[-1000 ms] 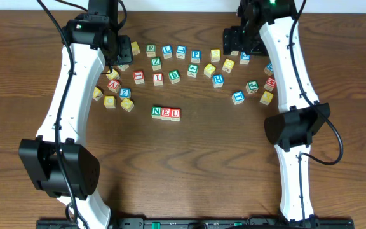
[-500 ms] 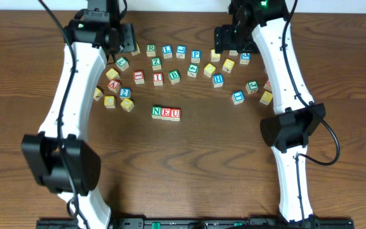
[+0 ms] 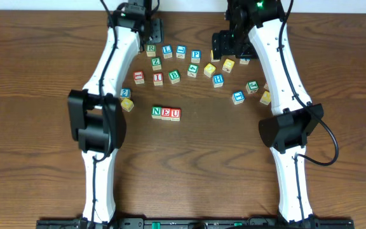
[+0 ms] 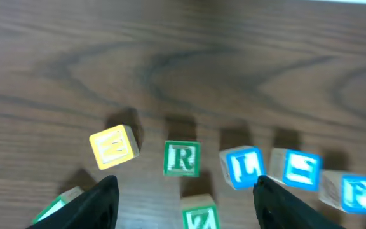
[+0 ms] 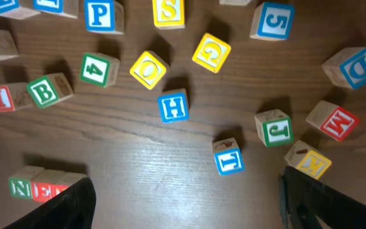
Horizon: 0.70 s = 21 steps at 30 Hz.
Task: Spell out NEURIPS
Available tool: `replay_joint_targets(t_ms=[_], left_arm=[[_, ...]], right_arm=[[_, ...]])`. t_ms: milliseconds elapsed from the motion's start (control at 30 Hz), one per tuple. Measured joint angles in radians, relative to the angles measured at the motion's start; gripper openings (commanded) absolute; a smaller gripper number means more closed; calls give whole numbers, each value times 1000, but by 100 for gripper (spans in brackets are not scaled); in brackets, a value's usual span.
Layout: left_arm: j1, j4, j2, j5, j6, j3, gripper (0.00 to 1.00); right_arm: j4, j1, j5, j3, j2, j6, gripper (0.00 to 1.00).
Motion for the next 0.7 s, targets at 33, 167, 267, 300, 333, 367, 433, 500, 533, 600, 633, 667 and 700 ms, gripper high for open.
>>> replay_joint_targets(t_ms=[33,167,267,300,333,367,433,500,533,600,633,667,700], left_arm=[[1,5,15,-4,-2,0,64],[0,26,52,-15,-4,0,63],[-7,36,63,-45,-4,0,63],[-11,39,65,-59,-4,0,63],[-14,43,66,-70,-4,0,63],[-19,50,69,-84,-4,0,63],[-24,57,77,-100,-4,2,63],[-27,60,89,-111,-4,2,63],[-28,62,95,-115,-4,2,63],[-28,72,111,-119,-4,2,63],[-28,76,116,-120,-4,2,63],[-28,77,122,-121,-4,2,64],[-28,81,127,-122,-4,2,63]], right_arm=[[-3,0,0,0,0,0,88],[-7,0,0,0,0,0,88],[-7,0,0,0,0,0,87],[-8,0,0,0,0,0,87],[-10,0,0,0,0,0,87],[-12,0,0,0,0,0,87],[-16,0,0,0,0,0,87],[-18,0,0,0,0,0,87],[-19,0,0,0,0,0,87],[-19,0,0,0,0,0,87],[-19,0,0,0,0,0,86],[-19,0,0,0,0,0,87],[-20,0,0,0,0,-1,87]])
